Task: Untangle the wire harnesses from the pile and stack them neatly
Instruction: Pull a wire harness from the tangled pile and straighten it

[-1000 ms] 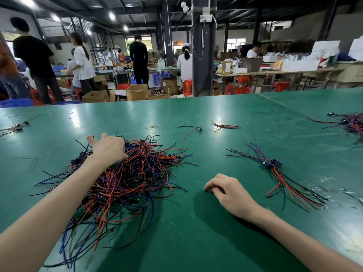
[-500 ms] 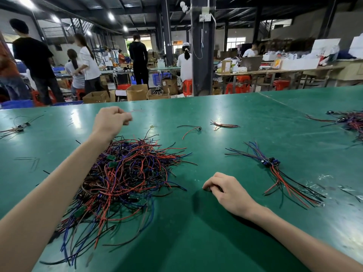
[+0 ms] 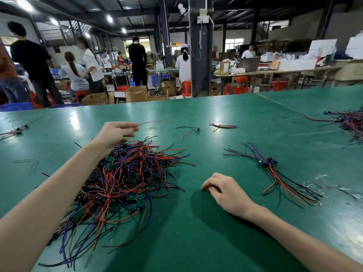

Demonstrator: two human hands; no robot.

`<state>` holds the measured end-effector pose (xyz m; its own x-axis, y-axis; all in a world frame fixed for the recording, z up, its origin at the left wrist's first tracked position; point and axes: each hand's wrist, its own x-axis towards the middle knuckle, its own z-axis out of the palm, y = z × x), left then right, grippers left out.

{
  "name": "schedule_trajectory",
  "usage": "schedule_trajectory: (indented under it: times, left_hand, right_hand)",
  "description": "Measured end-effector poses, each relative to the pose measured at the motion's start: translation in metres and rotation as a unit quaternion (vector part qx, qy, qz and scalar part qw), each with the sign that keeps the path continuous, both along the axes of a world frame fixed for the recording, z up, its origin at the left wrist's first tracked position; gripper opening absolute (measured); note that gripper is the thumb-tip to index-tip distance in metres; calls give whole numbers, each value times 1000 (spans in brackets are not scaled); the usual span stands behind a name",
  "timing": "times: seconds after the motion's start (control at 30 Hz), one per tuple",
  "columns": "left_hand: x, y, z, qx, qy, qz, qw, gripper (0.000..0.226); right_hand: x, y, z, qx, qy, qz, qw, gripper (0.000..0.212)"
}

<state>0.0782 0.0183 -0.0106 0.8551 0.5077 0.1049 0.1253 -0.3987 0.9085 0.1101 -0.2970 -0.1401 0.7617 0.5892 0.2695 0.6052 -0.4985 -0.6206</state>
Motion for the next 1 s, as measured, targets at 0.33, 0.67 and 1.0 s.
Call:
schedule_trajectory:
  times: [0.33, 0.67, 1.0]
  left_hand:
    - [36, -51, 11, 154, 70, -91, 981, 12]
    - [0, 10, -3, 495, 441, -78, 745, 41]
    - [-17, 27, -2, 441, 426, -111, 782, 36]
  right_hand:
    - [1, -2, 1, -3, -14, 11, 1000, 25]
    - [3, -6, 1, 2, -14, 12, 1000, 24]
    - [1, 0, 2, -2, -15, 15, 1000, 25]
